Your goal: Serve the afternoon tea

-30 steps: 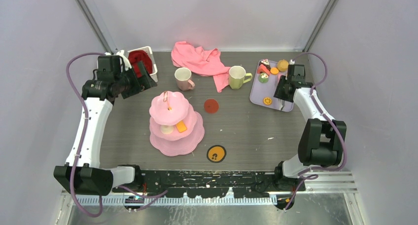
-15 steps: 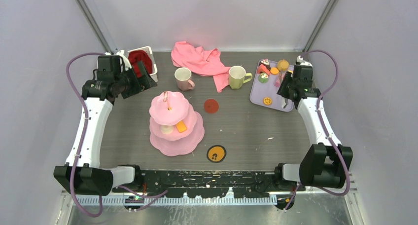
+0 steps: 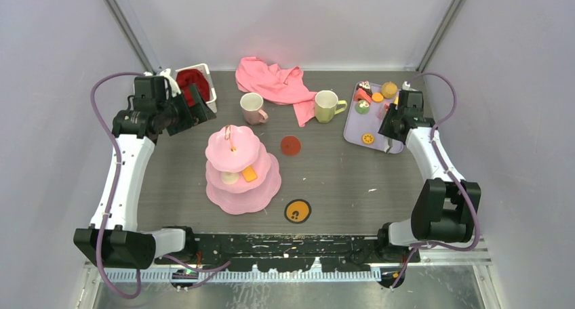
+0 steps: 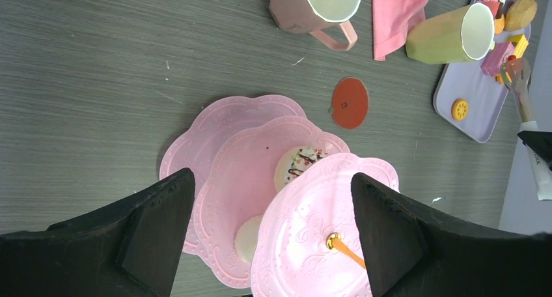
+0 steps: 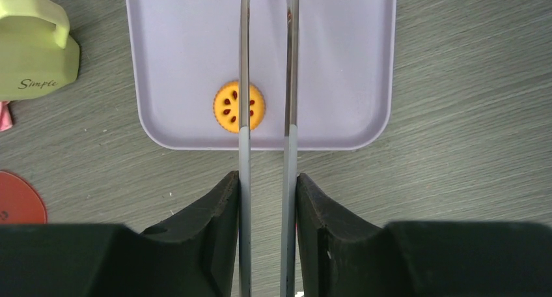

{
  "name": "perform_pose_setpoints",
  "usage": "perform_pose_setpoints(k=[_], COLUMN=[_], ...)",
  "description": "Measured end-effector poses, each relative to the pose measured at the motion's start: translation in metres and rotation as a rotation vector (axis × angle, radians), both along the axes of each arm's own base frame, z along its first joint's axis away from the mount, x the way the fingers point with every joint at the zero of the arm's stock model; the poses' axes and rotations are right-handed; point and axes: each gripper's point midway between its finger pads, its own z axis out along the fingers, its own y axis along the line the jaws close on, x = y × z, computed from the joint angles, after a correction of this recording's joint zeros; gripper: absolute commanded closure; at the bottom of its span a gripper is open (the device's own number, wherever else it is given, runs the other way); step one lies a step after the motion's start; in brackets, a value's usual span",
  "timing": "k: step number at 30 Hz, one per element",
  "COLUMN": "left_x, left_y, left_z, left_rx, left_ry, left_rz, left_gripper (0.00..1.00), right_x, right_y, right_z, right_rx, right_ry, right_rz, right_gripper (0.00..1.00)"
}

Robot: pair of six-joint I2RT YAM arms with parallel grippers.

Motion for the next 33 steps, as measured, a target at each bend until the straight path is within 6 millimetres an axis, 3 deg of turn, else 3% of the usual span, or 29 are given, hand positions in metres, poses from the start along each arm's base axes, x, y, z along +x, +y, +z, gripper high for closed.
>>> perform_pose_setpoints(k=[10,33], left_x=[0.0000,-0.0002], left_y=[0.0000,-0.0006], left_z=[0.0000,0.0001], left_rx=[0.000,-0.003], left_ry=[0.000,0.000], left_rz=[0.000,-0.002], left_gripper=[0.11,0.11], right_x=[0.0038,0.0064], right_y=[0.0024,-0.0036], right_z=[-0.0027,-0.0036], right_rx=[0.000,-0.050], right_ry=[0.007,0.015], right_rz=[0.008,-0.002], right_gripper=[0.55,0.54])
